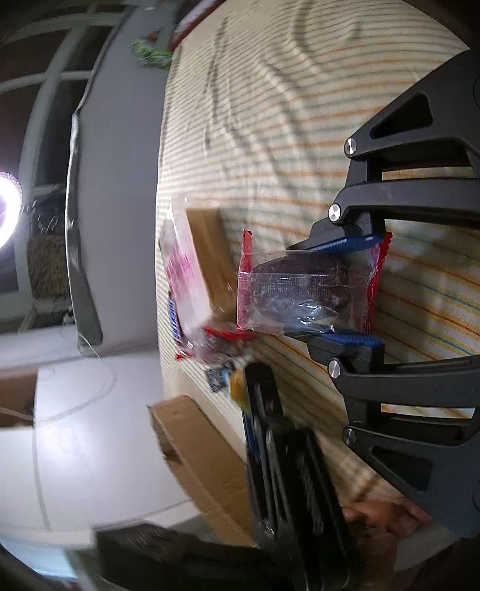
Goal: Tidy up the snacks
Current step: 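Grasp the red-tied bag of dark treats with the right tool while the left grasps a green jelly cup, then carry the jelly cup and treat bag over the cardboard box with both tools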
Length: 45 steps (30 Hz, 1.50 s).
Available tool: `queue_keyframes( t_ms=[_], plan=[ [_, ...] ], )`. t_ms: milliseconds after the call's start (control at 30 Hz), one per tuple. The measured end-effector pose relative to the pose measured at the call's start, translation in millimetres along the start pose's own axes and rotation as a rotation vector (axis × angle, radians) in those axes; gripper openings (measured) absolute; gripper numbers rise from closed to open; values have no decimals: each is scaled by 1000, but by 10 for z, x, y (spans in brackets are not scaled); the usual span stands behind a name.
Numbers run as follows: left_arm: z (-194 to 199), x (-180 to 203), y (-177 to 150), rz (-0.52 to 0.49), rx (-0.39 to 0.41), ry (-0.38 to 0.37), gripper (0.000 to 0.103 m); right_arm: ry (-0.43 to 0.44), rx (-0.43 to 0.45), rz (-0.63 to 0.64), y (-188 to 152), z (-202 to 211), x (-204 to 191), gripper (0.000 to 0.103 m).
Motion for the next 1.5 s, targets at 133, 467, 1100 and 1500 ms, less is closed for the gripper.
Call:
queue_keyframes(
  t_ms=[133, 467, 1100, 1500],
  plan=[
    [271, -14, 115, 12, 52, -4, 26, -49, 63, 1, 262, 330, -40, 36],
    [1593, 61, 437, -46, 301, 0, 26, -108, 247, 102, 711, 1352, -545, 36],
    [2155, -198, 396, -39, 431, 57, 26, -104, 216, 178, 732, 1329, -1038, 36],
    [2363, -1089, 246, 74, 454, 186, 26, 61, 160, 328, 848, 662, -2169, 36]
  ],
)
Point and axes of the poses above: each gripper's, at about its wrist camera, not at the fingertips, and z roughly against the way its jaws point, x to its right, y to its top, the point moved 3 cm from there along -z, roughly the way its jaws point, and after that the axes turned 1 degree about -z, right-handed, at the moved point
